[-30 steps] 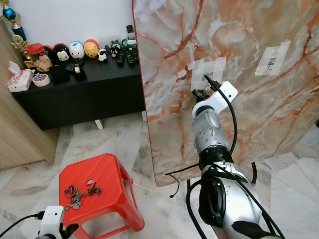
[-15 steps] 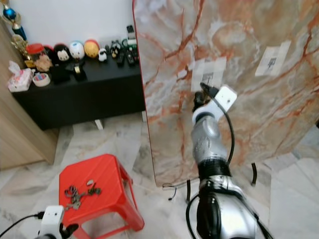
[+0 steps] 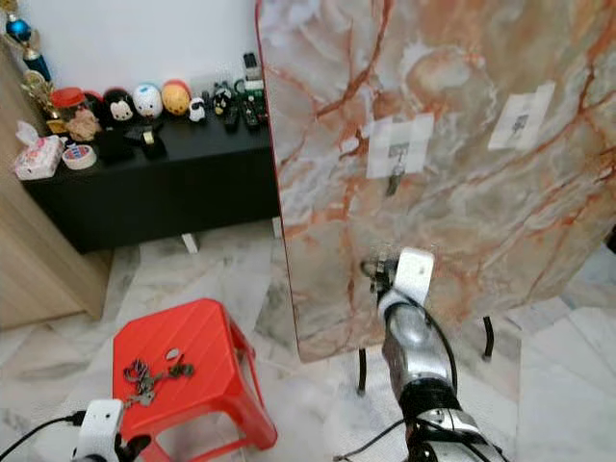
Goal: Hang keys on a hook
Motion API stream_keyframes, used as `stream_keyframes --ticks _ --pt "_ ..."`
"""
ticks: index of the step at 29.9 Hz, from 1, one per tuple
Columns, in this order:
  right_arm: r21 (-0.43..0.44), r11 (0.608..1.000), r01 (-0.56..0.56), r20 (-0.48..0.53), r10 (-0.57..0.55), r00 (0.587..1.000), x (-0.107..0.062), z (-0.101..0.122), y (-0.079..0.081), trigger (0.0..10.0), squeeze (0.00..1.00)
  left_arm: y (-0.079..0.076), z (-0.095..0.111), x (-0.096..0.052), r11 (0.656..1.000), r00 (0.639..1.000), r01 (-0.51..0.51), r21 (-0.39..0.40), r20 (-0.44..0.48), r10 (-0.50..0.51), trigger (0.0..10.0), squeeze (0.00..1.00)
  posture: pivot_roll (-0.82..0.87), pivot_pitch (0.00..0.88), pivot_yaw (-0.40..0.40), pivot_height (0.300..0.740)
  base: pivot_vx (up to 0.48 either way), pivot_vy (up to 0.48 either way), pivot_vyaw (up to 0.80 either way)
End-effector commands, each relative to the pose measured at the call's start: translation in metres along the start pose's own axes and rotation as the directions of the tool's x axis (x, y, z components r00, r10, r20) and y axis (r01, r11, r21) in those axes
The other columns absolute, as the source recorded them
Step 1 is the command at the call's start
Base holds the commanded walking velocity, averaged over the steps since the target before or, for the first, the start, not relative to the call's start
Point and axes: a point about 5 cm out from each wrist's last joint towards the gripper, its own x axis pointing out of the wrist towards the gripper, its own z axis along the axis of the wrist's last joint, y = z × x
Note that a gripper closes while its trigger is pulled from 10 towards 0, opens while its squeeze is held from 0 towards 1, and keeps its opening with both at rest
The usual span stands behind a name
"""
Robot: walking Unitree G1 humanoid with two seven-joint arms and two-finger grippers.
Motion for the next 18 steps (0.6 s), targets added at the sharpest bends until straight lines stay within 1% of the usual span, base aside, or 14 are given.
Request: stream_keyframes --ticks 1,2,3,4,6,7,9,11,12,13,14,17,18 --pt "-0.032 0.999 0.010 -0.055 -0.011 0.998 -0.002 -0.016 -0.002 10.0 0.00 0.001 -0.004 -0.001 1.000 1.000 -0.007 0.003 -0.015 0.007 10.0 0.00 0.06 0.000 0.007 0.740 0.000 0.000 0.00" --pt "-0.070 0.998 0.012 -0.092 -0.019 0.996 -0.005 -0.029 -0.003 10.0 0.00 0.001 -0.004 -0.001 1.000 1.000 -0.010 0.000 -0.010 0.010 10.0 0.00 0.06 0.000 0.007 0.740 0.000 0.000 0.00" --pt "-0.096 0.995 0.014 -0.103 -0.024 0.994 -0.006 -0.034 -0.003 10.0 0.00 0.001 -0.003 -0.001 1.000 1.000 -0.011 0.000 -0.008 0.011 10.0 0.00 0.05 0.000 0.009 0.740 0.000 0.000 0.00" --pt "-0.125 0.992 0.023 -0.146 -0.041 0.988 -0.010 -0.047 -0.008 10.0 0.00 0.002 -0.003 -0.001 1.000 1.000 -0.013 0.000 -0.006 0.013 10.0 0.00 0.06 0.000 0.009 0.740 0.000 0.000 0.00" --pt "-0.137 0.990 0.027 -0.195 -0.054 0.979 -0.014 -0.061 -0.012 10.0 0.00 0.002 -0.002 -0.001 1.000 1.000 -0.015 0.003 -0.004 0.015 10.0 0.00 0.06 0.003 0.011 0.740 0.000 0.000 0.00" --pt "-0.137 0.990 0.027 -0.195 -0.054 0.979 -0.014 -0.061 -0.012 10.0 0.00 0.002 -0.002 -0.001 1.000 1.000 -0.015 0.003 -0.004 0.015 10.0 0.00 0.06 0.003 0.011 0.740 0.000 0.000 0.00" --pt "-0.176 0.984 0.010 -0.229 -0.050 0.972 -0.018 -0.075 -0.013 10.0 0.00 0.003 -0.001 -0.001 1.000 1.000 -0.018 0.002 0.000 0.018 10.0 0.00 0.06 0.009 0.012 0.740 0.000 0.000 0.00" --pt "-0.235 0.972 -0.024 -0.258 -0.039 0.965 -0.024 -0.089 -0.013 10.0 0.00 0.003 -0.001 -0.001 1.000 1.000 -0.021 0.004 0.001 0.021 10.0 0.00 0.06 0.013 0.010 0.740 0.000 0.000 0.00" --pt "-0.250 0.967 -0.041 -0.284 -0.033 0.958 -0.029 -0.101 -0.014 10.0 0.00 0.004 0.000 -0.001 1.000 1.000 -0.024 0.004 0.003 0.024 10.0 0.00 0.07 0.016 0.009 0.740 0.000 0.000 0.00" --pt "-0.250 0.967 -0.041 -0.284 -0.033 0.958 -0.029 -0.101 -0.014 10.0 0.00 0.004 0.000 -0.001 1.000 1.000 -0.024 0.004 0.003 0.024 10.0 0.00 0.07 0.016 0.009 0.740 0.000 0.000 0.00" --pt "-0.210 0.977 -0.041 -0.331 -0.031 0.943 -0.037 -0.117 -0.017 10.0 0.00 0.004 0.000 -0.001 1.000 1.000 -0.029 0.002 0.004 0.029 10.0 0.00 0.07 0.016 0.009 0.740 0.000 0.000 0.00" --pt "-0.147 0.987 -0.060 -0.383 -0.001 0.924 -0.049 -0.138 -0.018 10.0 0.00 0.005 0.000 -0.001 1.000 1.000 -0.031 0.003 0.002 0.031 10.0 0.00 0.07 0.023 0.009 0.740 0.000 0.000 0.00" --pt "-0.147 0.987 -0.060 -0.388 -0.001 0.922 -0.051 -0.142 -0.018 10.0 0.00 0.005 0.000 -0.001 0.999 0.999 -0.032 0.003 0.002 0.032 10.0 0.00 0.07 0.025 0.005 0.740 0.000 0.000 0.00"
